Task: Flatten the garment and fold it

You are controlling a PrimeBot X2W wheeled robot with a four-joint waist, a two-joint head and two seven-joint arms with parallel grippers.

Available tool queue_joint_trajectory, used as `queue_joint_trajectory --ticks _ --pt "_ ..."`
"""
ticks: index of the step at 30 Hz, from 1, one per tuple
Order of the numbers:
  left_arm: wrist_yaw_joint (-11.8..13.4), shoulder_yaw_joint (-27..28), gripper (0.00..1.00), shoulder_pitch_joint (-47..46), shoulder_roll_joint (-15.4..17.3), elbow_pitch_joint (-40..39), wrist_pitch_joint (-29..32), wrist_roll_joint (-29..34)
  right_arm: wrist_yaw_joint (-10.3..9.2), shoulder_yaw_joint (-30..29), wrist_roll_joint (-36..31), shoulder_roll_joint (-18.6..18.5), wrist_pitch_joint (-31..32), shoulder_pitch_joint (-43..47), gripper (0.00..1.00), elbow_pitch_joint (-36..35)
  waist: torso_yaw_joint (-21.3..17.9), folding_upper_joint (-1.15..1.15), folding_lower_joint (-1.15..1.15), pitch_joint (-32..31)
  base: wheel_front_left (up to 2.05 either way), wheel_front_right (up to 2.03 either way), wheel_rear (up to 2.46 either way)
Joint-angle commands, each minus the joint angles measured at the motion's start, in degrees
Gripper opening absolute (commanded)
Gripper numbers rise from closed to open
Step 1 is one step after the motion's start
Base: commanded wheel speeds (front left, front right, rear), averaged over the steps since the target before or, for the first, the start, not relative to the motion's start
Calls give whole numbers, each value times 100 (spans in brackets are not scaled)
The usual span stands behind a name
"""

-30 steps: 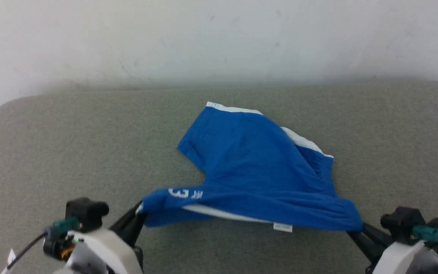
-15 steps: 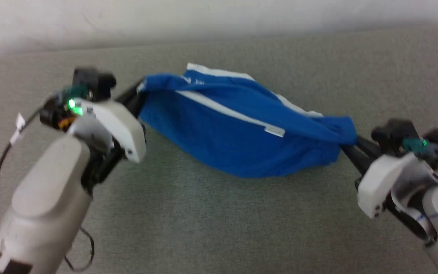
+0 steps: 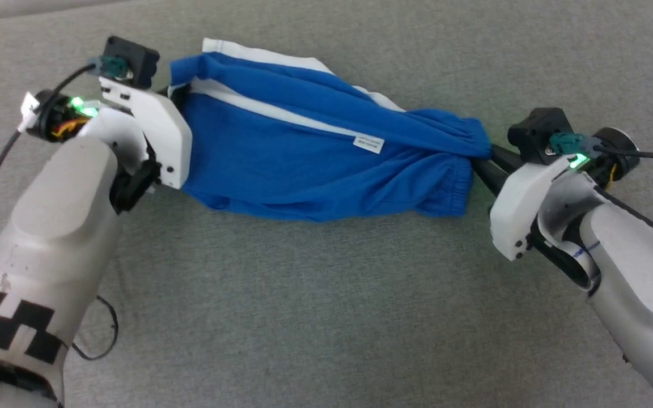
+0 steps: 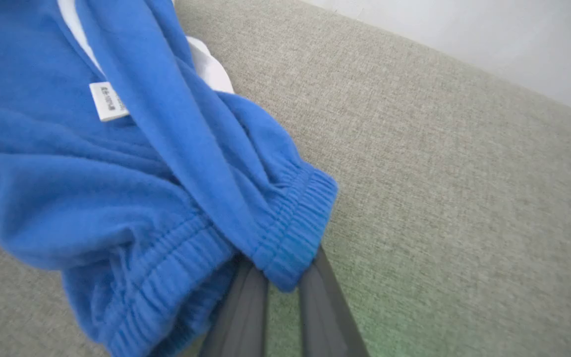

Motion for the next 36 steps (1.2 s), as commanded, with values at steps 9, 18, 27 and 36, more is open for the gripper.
queue_joint_trajectory --ticks 9,18,27,36 --pt "-47 -572 100 -203 -11 407 -363 -155 -14 61 158 -301 -545 166 100 -246 44 0 -1 -490 0 0 0" --pt "-48 -1460 100 -680 694 -479 994 -1034 -14 -775 -38 -751 -197 1106 100 -1645 128 0 -1 -1074 0 0 0" --pt "-49 -2189 100 -765 1194 -957 3008 -2042 -14 -1014 -83 -526 172 1375 100 -2086 -128 0 -1 -868 0 0 0" --pt "-49 -2738 100 -529 1032 -637 3846 -2179 -14 -757 261 -539 256 992 100 -1723 -383 0 -1 -655 0 0 0"
